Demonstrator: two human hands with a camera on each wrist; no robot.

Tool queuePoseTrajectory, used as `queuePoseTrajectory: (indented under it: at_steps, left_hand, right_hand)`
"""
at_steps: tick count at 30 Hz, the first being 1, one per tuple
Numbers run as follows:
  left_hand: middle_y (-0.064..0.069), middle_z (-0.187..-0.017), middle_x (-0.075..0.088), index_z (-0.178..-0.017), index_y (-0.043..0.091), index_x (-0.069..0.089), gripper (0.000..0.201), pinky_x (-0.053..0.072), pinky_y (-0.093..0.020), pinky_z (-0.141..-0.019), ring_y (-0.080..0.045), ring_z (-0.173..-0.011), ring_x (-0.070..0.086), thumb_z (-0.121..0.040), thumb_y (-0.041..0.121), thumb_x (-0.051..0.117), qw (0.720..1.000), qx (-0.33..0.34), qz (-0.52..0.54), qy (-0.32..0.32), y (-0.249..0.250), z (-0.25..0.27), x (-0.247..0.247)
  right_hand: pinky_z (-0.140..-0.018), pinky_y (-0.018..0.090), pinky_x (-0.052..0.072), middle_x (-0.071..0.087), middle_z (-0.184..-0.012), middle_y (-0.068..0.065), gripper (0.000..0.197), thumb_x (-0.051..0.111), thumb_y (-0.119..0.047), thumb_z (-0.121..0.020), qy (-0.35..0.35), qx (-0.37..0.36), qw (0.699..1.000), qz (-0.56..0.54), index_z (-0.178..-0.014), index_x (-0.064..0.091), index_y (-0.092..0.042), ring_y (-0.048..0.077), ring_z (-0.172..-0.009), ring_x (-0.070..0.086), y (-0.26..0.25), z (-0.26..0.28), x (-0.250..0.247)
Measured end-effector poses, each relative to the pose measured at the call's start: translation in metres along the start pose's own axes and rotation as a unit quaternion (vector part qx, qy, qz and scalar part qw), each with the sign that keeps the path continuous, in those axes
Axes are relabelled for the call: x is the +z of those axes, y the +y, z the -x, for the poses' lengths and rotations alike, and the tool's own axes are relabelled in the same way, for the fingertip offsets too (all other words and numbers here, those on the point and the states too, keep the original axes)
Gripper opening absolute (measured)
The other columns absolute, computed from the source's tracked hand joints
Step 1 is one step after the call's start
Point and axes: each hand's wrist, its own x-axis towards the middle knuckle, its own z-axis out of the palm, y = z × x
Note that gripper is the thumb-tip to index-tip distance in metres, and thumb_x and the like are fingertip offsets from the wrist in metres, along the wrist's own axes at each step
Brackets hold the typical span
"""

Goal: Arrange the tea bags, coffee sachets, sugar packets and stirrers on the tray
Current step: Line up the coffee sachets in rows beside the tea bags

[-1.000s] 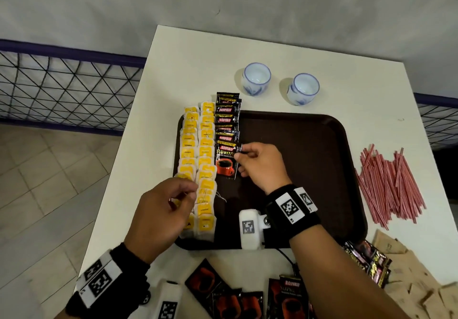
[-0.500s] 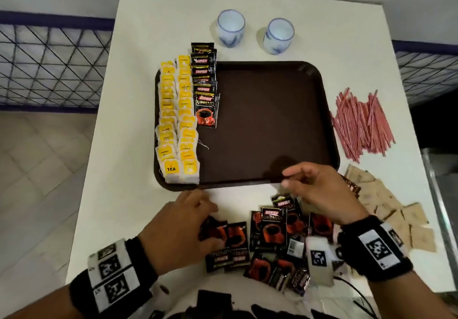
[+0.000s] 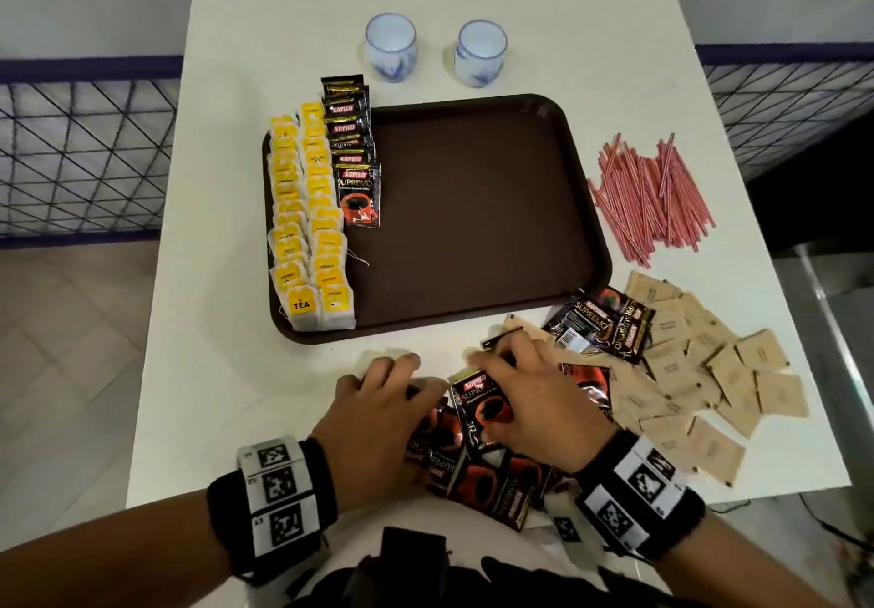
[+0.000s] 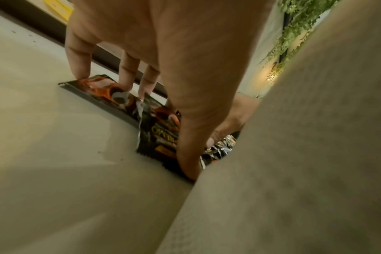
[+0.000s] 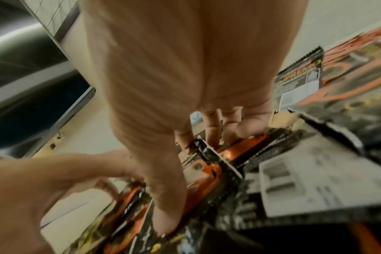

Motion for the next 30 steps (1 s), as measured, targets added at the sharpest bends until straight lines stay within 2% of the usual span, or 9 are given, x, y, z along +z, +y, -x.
queuePoseTrajectory:
  at_steps: [3,6,9,11,17,22,25,28,30]
  left_hand:
    - [0.000,-0.125,0.051,-0.120,0.034,0.052,0.071,0.051,-0.045,-0.072,-0.026,-0.110,0.054,-0.055,0.054,0.074,0.999,0.022,-0.026,0.020,0.003,-0.004,0.001]
    - [0.003,-0.123,0.051,-0.119,0.033,0.052,0.061,0.047,-0.043,-0.075,-0.025,-0.110,0.050,-0.063,0.042,0.074,0.999,0.032,-0.008,0.027,0.002,-0.008,-0.003]
    - [0.004,-0.118,0.054,-0.117,0.026,0.055,0.058,0.039,-0.036,-0.071,-0.025,-0.103,0.053,-0.062,0.034,0.074,0.999,0.032,0.013,0.035,0.005,-0.009,-0.009]
    - [0.002,-0.119,0.053,-0.121,0.022,0.053,0.057,0.035,-0.033,-0.072,-0.024,-0.103,0.052,-0.067,0.028,0.073,0.998,0.034,0.028,0.033,0.006,-0.011,-0.010]
    - [-0.001,-0.125,0.052,-0.131,0.019,0.049,0.064,0.041,-0.032,-0.077,-0.023,-0.107,0.054,-0.072,0.027,0.072,0.999,0.024,0.041,0.026,0.009,-0.013,-0.010]
    - [-0.004,-0.120,0.045,-0.124,0.016,0.052,0.053,0.033,-0.030,-0.069,-0.023,-0.101,0.051,-0.076,0.026,0.070,0.999,0.016,0.024,0.013,0.010,-0.018,-0.018]
    - [0.000,-0.114,0.050,-0.117,0.020,0.055,0.042,0.034,-0.029,-0.065,-0.022,-0.091,0.052,-0.077,0.020,0.068,0.998,0.024,0.063,0.007,0.006,-0.020,-0.020]
    - [0.009,-0.095,0.057,-0.099,0.030,0.053,0.027,0.038,-0.029,-0.064,-0.020,-0.084,0.055,-0.077,0.019,0.066,0.989,0.006,0.145,0.009,-0.006,-0.019,-0.028]
    - [0.010,-0.091,0.062,-0.095,0.027,0.059,0.022,0.046,-0.032,-0.067,-0.016,-0.082,0.057,-0.075,0.024,0.068,0.981,0.008,0.191,0.020,-0.017,-0.021,-0.031]
  right_hand:
    - [-0.093,0.033,0.049,0.031,-0.125,-0.005,0.073,0.081,-0.039,-0.072,0.014,-0.010,1.000,0.006,-0.135,0.046,-0.030,0.017,-0.117,0.034,-0.001,-0.002,0.006]
    - [-0.090,0.032,0.048,0.036,-0.123,-0.006,0.061,0.082,-0.036,-0.072,0.023,-0.016,1.000,0.006,-0.122,0.049,-0.025,0.016,-0.113,0.036,0.000,-0.003,0.007]
    - [-0.090,0.033,0.047,0.043,-0.118,-0.008,0.052,0.080,-0.032,-0.074,0.030,-0.031,0.999,0.008,-0.115,0.049,-0.021,0.015,-0.107,0.037,-0.003,-0.005,0.009]
    - [-0.091,0.033,0.046,0.045,-0.117,-0.008,0.051,0.079,-0.029,-0.076,0.032,-0.038,0.999,0.003,-0.116,0.048,-0.021,0.015,-0.106,0.039,-0.005,-0.006,0.009]
    - [-0.095,0.027,0.042,0.045,-0.121,-0.005,0.058,0.077,-0.028,-0.079,0.021,-0.033,0.999,-0.008,-0.128,0.047,-0.021,0.015,-0.115,0.040,-0.006,-0.012,0.006]
    - [-0.076,0.019,0.034,0.043,-0.115,-0.003,0.044,0.073,-0.017,-0.080,0.023,-0.042,0.999,-0.016,-0.118,0.051,-0.018,0.015,-0.106,0.047,-0.009,-0.017,0.004]
    - [-0.070,0.022,0.036,0.045,-0.108,-0.007,0.035,0.069,-0.010,-0.082,0.033,-0.043,0.997,-0.047,-0.112,0.054,-0.018,0.015,-0.098,0.051,-0.009,-0.020,-0.001]
    - [-0.074,0.032,0.049,0.055,-0.096,-0.012,0.024,0.073,-0.013,-0.083,0.061,-0.010,0.988,-0.143,-0.099,0.057,-0.022,0.013,-0.089,0.056,-0.003,-0.022,-0.016]
    - [-0.074,0.040,0.053,0.063,-0.086,-0.006,0.023,0.077,-0.016,-0.081,0.064,0.018,0.974,-0.215,-0.091,0.058,-0.024,0.014,-0.081,0.062,0.003,-0.025,-0.029]
